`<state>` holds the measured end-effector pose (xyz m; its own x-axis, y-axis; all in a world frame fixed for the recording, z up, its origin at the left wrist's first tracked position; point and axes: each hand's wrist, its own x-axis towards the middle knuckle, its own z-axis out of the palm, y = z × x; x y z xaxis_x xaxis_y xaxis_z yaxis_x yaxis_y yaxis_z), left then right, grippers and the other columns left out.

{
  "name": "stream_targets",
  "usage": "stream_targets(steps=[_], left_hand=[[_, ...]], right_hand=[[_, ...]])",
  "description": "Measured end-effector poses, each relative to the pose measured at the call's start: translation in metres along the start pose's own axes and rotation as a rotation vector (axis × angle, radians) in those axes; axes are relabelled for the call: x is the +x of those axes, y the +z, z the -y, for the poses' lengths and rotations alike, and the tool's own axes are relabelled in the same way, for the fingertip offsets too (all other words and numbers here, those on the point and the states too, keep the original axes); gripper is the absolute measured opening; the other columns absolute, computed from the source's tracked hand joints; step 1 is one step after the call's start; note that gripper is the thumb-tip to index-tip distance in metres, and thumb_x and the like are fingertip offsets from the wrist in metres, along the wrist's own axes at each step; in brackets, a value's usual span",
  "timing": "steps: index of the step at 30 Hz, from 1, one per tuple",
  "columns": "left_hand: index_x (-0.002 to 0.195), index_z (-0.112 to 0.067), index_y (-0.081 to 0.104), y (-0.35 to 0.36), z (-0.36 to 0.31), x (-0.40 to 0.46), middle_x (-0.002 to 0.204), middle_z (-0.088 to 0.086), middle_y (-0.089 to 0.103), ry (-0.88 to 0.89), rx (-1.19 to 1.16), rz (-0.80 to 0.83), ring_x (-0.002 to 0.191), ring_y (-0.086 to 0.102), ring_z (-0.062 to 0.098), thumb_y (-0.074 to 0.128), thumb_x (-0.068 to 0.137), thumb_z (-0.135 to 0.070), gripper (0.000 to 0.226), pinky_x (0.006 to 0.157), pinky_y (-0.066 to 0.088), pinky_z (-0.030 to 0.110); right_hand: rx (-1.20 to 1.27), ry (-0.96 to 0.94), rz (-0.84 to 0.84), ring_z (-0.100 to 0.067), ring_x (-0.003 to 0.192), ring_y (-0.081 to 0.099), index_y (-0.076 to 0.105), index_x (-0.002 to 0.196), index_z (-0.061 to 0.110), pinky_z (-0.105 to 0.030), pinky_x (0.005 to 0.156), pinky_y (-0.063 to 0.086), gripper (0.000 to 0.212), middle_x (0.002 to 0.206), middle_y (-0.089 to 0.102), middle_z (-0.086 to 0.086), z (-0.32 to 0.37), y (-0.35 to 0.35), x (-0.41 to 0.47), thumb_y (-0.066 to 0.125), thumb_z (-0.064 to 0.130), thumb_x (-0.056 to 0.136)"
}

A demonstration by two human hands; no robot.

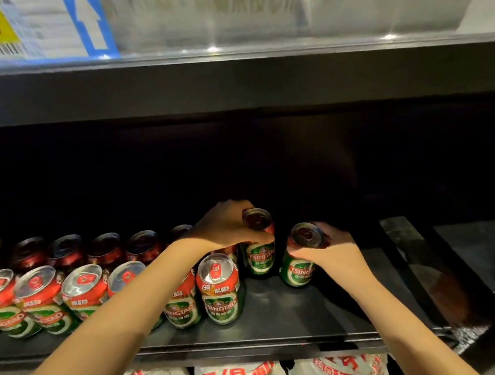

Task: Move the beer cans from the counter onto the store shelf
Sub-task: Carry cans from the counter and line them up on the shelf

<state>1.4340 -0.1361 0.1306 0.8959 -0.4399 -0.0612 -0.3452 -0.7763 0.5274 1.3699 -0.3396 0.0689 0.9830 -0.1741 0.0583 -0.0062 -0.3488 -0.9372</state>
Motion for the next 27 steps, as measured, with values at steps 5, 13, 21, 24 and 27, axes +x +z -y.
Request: stream_targets(steps=[5,13,21,24,27], left_hand=[[0.118,-0.026,0.056,0.005,0.008,0.005,0.112,-0.009,0.064,0.056,0.007,0.038,0.103,0.058,0.006,0.076,0.068,-0.049,0.059,0.091,0.05,0.032],[0.113,-0.025,0.058,0.011,0.018,0.015,0.106,-0.012,0.065,0.081,-0.002,0.114,0.098,0.061,0.004,0.079,0.067,-0.043,0.053,0.087,0.052,0.025],[0.11,-0.026,0.06,0.014,0.028,0.024,0.103,-0.013,0.066,0.102,-0.004,0.13,0.095,0.061,0.005,0.079,0.066,-0.047,0.053,0.085,0.054,0.03],[0.114,-0.027,0.058,0.016,0.031,0.026,0.109,-0.011,0.065,0.117,-0.033,0.137,0.1,0.061,0.006,0.078,0.065,-0.047,0.056,0.088,0.053,0.031],[0.118,-0.025,0.056,0.019,0.032,0.026,0.114,-0.007,0.065,0.139,-0.057,0.144,0.105,0.06,0.008,0.079,0.067,-0.043,0.058,0.091,0.052,0.031]], right_hand=[[-0.031,-0.002,0.01,-0.014,0.09,0.066,0.063,0.087,0.033,-0.034,0.083,0.055,0.038,0.09,0.071,0.004,-0.005,0.01,0.018,0.087,0.023,0.059],[-0.066,0.0,0.02,-0.013,0.091,0.067,0.067,0.095,0.03,-0.04,0.085,0.055,0.056,0.094,0.072,0.005,-0.009,0.01,0.026,0.083,0.051,0.046],[-0.148,-0.018,0.024,-0.014,0.093,0.065,0.066,0.1,0.023,-0.035,0.085,0.054,0.047,0.096,0.071,0.003,-0.008,0.01,0.033,0.086,0.038,0.06],[-0.186,-0.02,0.051,-0.013,0.092,0.063,0.063,0.102,0.025,-0.026,0.08,0.05,0.045,0.095,0.068,0.005,-0.006,0.011,0.034,0.084,0.037,0.064],[-0.207,-0.028,0.084,-0.012,0.092,0.06,0.061,0.107,0.025,-0.023,0.079,0.046,0.046,0.097,0.065,0.006,-0.005,0.013,0.036,0.082,0.037,0.067]])
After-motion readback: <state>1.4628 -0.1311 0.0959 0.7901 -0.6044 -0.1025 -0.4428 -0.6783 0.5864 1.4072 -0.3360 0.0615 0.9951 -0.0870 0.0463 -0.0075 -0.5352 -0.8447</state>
